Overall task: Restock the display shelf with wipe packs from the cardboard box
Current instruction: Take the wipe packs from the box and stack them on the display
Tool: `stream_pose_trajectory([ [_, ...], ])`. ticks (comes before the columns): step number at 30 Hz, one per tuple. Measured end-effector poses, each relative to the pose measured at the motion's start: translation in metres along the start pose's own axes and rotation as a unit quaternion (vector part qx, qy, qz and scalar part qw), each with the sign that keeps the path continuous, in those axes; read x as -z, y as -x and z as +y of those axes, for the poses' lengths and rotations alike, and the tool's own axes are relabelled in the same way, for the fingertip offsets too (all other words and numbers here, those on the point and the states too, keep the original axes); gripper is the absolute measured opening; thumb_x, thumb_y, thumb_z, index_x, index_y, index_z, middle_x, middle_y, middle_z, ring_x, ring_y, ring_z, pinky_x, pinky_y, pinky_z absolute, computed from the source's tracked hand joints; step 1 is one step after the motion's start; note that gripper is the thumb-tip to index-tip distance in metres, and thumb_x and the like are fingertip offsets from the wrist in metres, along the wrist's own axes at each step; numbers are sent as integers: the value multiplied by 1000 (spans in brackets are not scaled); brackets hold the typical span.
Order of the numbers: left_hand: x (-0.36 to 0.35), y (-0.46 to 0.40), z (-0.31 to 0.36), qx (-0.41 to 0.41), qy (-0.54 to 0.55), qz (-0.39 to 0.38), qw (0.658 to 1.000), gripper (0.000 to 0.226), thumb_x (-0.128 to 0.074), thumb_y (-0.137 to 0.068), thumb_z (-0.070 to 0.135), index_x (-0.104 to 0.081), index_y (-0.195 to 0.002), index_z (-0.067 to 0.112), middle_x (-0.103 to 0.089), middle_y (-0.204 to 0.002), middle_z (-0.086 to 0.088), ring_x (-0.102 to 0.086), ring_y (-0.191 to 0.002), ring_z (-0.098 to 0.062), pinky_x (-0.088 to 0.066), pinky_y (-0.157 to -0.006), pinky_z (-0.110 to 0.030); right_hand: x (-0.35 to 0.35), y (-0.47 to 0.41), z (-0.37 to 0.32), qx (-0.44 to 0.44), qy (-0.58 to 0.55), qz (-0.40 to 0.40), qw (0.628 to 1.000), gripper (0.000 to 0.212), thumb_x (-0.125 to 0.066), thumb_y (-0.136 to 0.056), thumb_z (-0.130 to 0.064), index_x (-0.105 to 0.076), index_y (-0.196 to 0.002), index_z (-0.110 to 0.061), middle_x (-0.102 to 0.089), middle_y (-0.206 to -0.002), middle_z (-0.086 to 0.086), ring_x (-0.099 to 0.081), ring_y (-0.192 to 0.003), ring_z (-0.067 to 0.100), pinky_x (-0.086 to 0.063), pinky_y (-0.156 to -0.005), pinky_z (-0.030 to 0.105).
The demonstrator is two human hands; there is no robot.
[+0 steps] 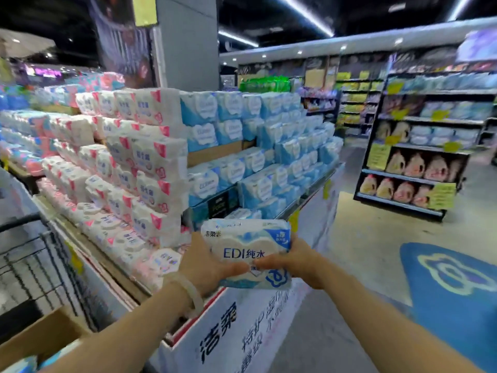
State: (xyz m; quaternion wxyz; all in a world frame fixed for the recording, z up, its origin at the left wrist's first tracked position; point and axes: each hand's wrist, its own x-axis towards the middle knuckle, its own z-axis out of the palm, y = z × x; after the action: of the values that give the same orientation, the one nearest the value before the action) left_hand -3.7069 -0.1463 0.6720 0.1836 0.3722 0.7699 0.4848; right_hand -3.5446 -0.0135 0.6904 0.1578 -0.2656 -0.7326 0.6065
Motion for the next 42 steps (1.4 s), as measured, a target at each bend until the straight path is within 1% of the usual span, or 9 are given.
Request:
stream_pose_trajectory([
  [3,-41,-32,22,-15,24,-15,999,74,-92,-55,26,-40,-106,13,-60,-86,10,-59,-72,0,-46,-49,-8,42,-17,8,-17,-15,36,999,57,-87,-65,-8,-59,-113,-20,-75,-100,2,-73,-84,15,-61,-68,29],
  [9,-80,-117,28,-6,33,22,999,69,-91,-58,19,-38,-102,18,-58,-87,12,-56,-76,2,-53,-63,-16,97,-109,13,-19,12,26,999,49,-83,-67,-2,-66,-110,-19,-76,-102,5,-72,-95,22,-59,-85,40],
  [18,-42,-220,-11,55,-10,170,984,68,-88,-60,33,-50,-113,14,-62,-93,9,-65,-86,-13,-56,-75,-29,79,-286,-4,-11,10,-107,994,50,-81,-62,10,-67,-107,-8,-77,-94,8,-73,-87,22,-60,-78,36],
  [22,-47,-235,-37,100,-29,209,972,52,-81,-69,41,-61,-111,16,-68,-84,5,-65,-73,-12,-48,-56,-13,70,-329,-2,-17,40,-149,988,62,-78,-65,14,-56,-119,-6,-74,-91,-1,-72,-80,10,-59,-67,22],
  [24,-58,-238,-46,101,-21,256,961,66,-78,-73,36,-47,-127,14,-64,-99,5,-58,-84,-10,-39,-58,-5,70,-346,-2,-1,92,-160,983,78,-80,-64,10,-46,-132,-6,-68,-112,4,-68,-101,20,-59,-83,30],
  [28,-87,-254,-47,148,18,260,954,74,-72,-83,19,-25,-138,5,-52,-127,-1,-52,-108,-16,-39,-79,-17,74,-374,3,130,389,-134,902,121,-86,-66,-26,-4,-154,-19,-21,-157,2,-22,-145,22,-27,-115,35],
  [32,-110,-281,-44,187,18,277,942,78,-72,-82,24,-25,-139,2,-53,-133,-13,-55,-118,-30,-42,-84,-28,82,-400,10,192,590,-149,770,115,-80,-66,-48,-8,-153,-27,-5,-162,1,2,-150,23,-5,-121,48],
  [38,-115,-284,-42,181,12,307,934,87,-81,-73,26,-29,-140,7,-56,-127,-7,-57,-111,-23,-43,-84,-28,95,-426,8,201,571,-197,771,115,-83,-62,-49,-12,-151,-36,-5,-162,-2,-6,-149,22,-4,-119,55],
  [42,-111,-276,-40,123,-85,305,941,107,-83,-70,22,-12,-151,16,-42,-143,-2,-44,-129,-19,-40,-104,-37,100,-430,9,230,568,-210,762,114,-81,-61,-54,-13,-151,-36,-8,-161,-3,-11,-148,23,-9,-119,55],
])
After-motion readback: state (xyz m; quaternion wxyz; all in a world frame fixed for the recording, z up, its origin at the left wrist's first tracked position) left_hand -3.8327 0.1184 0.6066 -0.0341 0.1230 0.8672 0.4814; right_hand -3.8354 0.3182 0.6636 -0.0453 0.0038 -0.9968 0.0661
